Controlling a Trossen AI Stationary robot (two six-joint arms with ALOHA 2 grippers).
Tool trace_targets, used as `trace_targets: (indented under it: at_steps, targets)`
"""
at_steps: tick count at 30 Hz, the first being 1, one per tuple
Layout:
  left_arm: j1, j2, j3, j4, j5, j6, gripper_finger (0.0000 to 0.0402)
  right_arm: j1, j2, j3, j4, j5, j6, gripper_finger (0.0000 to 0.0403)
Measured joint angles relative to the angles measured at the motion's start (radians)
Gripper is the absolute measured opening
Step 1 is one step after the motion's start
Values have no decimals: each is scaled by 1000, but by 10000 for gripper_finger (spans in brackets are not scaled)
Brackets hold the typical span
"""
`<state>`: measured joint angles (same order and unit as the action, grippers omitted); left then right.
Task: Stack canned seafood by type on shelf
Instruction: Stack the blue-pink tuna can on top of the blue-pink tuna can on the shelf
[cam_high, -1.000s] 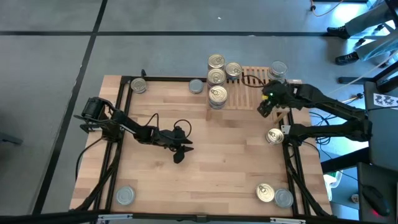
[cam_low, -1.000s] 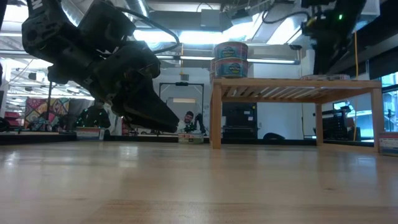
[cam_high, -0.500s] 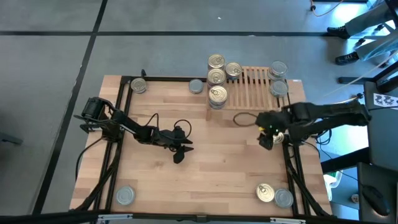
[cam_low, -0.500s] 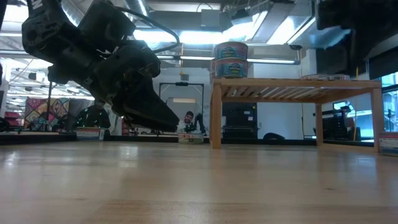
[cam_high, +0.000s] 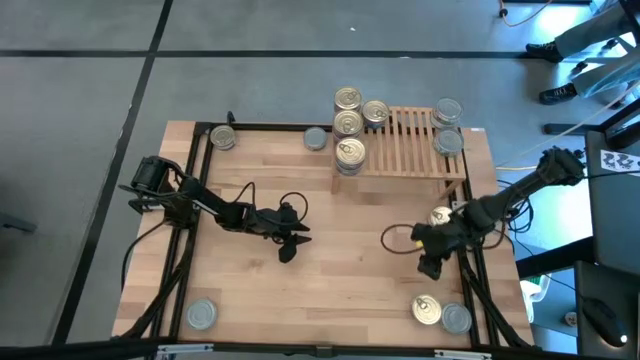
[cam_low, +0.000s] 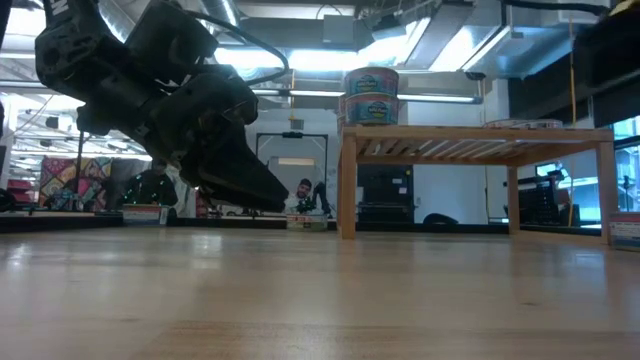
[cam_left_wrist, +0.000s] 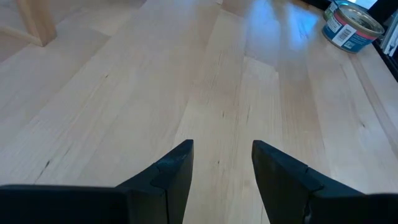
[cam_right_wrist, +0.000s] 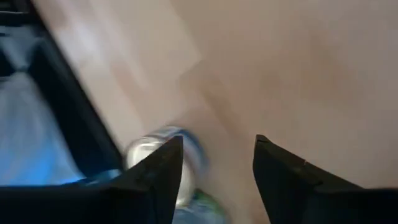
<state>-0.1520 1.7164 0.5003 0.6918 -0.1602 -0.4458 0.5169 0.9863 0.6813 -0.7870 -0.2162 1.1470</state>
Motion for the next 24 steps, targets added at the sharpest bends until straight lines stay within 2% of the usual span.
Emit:
trace_targets:
  at_steps: [7,15,19,24]
  targets:
    - [0,0,0,0,0,16,162,131,0,-125,332,-31,197,148]
    - [0,0,0,0,0,29,162,305,35,-180,527,-31,458,54]
    - [0,0,0,0,-1,28,162,338,110,-201,636,-27,483,11]
    - [-1,0,0,0,-1,19,162,340,232,-202,716,-30,418,13]
